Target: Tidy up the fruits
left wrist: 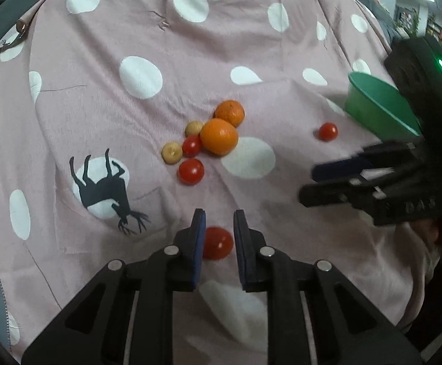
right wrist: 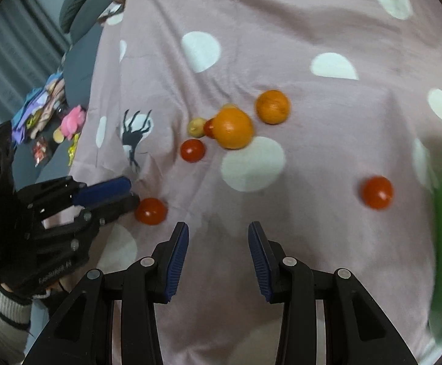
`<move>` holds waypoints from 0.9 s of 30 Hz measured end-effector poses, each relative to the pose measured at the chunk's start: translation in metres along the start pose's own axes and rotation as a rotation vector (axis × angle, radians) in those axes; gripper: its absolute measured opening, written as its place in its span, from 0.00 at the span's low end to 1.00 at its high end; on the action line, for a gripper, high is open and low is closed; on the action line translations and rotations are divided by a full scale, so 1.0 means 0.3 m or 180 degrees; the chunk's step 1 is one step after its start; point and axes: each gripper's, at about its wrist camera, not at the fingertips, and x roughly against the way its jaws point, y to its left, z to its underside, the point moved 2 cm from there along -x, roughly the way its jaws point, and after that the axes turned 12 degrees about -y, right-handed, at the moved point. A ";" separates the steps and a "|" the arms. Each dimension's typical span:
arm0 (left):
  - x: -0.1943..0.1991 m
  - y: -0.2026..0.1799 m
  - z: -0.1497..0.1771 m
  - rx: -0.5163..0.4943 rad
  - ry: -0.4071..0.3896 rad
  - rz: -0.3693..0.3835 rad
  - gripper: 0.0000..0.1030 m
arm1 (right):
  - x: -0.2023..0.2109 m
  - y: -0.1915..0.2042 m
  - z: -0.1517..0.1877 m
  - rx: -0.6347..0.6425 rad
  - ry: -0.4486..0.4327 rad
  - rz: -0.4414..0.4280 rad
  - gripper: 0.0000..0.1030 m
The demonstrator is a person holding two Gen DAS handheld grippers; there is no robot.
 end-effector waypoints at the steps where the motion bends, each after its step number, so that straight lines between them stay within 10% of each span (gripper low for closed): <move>1: 0.006 0.003 0.006 0.0005 0.0010 0.0012 0.18 | -0.015 0.014 -0.011 0.0063 0.0041 -0.0060 0.40; 18: -0.031 0.016 0.036 0.0010 0.0102 0.0150 0.31 | -0.368 0.114 -0.173 0.0495 0.0434 -0.0113 0.40; 27: -0.063 0.010 0.014 -0.0337 0.0250 0.0186 0.31 | -0.342 0.119 -0.164 0.0704 0.0411 -0.0057 0.30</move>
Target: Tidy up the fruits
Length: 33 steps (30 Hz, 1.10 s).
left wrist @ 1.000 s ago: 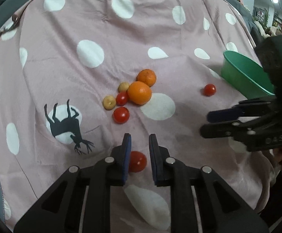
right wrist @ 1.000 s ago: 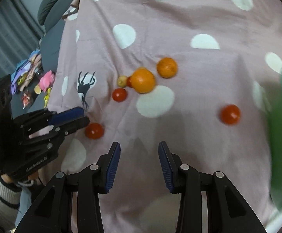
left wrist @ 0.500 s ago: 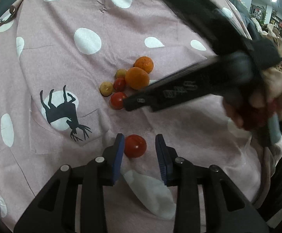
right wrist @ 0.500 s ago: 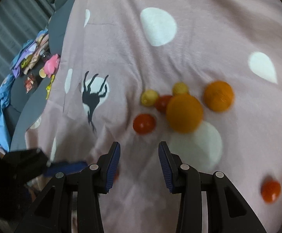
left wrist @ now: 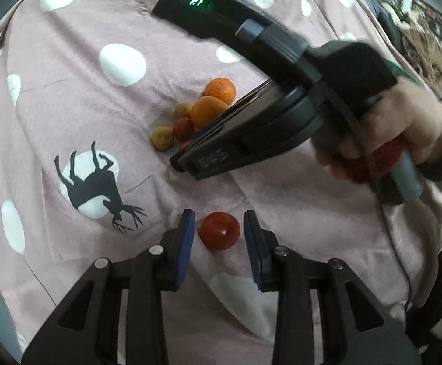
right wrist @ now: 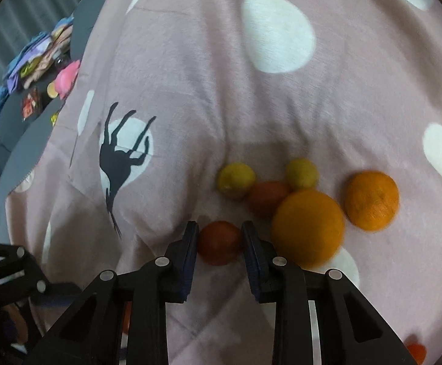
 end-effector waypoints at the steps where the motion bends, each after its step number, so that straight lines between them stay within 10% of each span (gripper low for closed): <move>1: -0.004 -0.004 -0.004 -0.0077 0.0030 0.0005 0.31 | 0.014 -0.013 0.001 -0.0030 -0.0027 -0.0003 0.30; 18: -0.136 -0.095 -0.012 -0.1430 0.0619 -0.0127 0.27 | 0.309 -0.074 0.046 -0.0373 -0.0631 -0.0158 0.30; 33: 0.047 -0.110 -0.071 -0.0346 -0.0069 0.0087 0.27 | 0.464 -0.091 0.138 -0.0636 -0.0911 -0.0111 0.30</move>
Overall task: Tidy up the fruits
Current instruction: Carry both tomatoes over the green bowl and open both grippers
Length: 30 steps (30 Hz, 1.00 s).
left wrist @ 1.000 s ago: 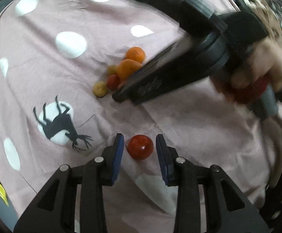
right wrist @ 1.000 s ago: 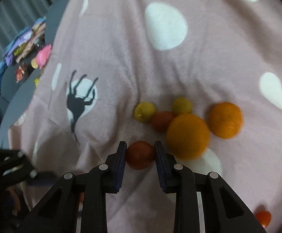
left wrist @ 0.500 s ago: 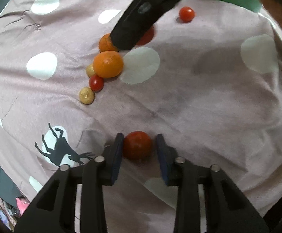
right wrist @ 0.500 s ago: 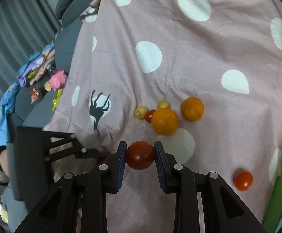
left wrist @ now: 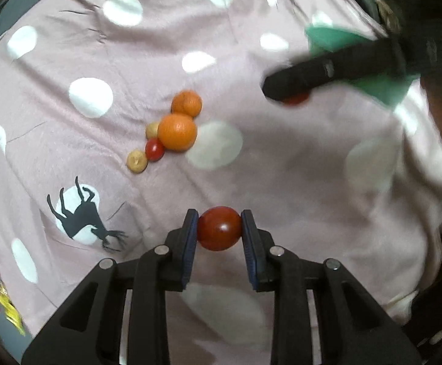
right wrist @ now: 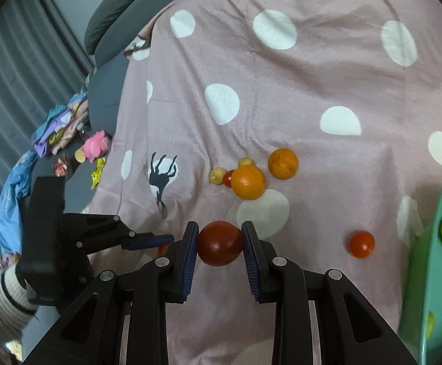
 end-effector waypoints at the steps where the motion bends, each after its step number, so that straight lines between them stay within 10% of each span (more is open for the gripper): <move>1: 0.013 -0.010 -0.015 0.0042 -0.0067 -0.0004 0.27 | 0.018 -0.005 0.007 -0.0031 -0.0026 0.0017 0.30; 30: -0.034 -0.397 -0.441 0.0192 -0.0765 0.0524 0.27 | 0.549 -0.257 0.100 -0.0341 -0.0740 0.1100 0.30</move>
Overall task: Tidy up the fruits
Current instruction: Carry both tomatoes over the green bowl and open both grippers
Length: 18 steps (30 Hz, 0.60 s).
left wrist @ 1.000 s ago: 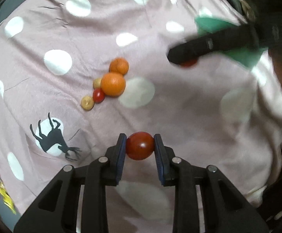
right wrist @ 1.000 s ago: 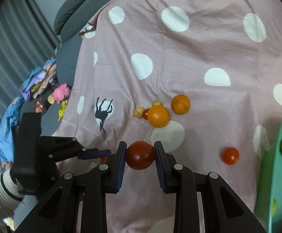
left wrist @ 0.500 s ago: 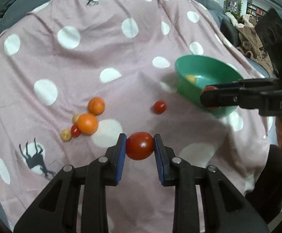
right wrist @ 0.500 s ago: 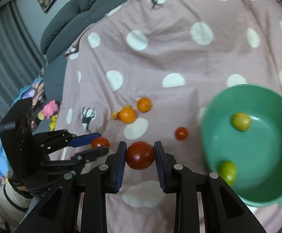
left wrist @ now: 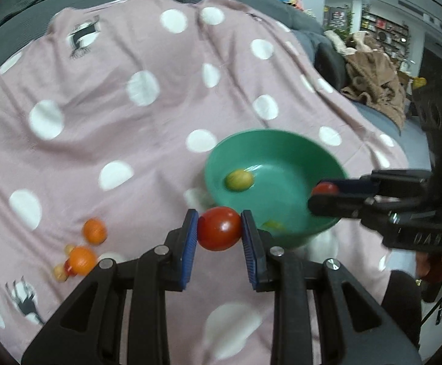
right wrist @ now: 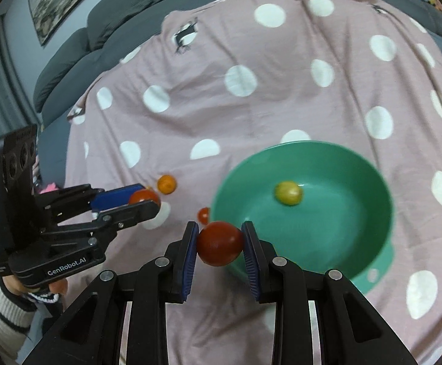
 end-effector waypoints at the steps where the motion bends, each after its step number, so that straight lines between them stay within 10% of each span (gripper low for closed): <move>1: -0.017 -0.019 -0.013 -0.0001 -0.0011 0.0045 0.27 | 0.006 -0.017 -0.001 -0.0021 -0.0016 0.0036 0.30; 18: -0.252 -0.164 0.003 -0.0098 0.0297 0.0269 0.29 | 0.010 -0.181 0.041 -0.0183 0.0042 0.0445 0.30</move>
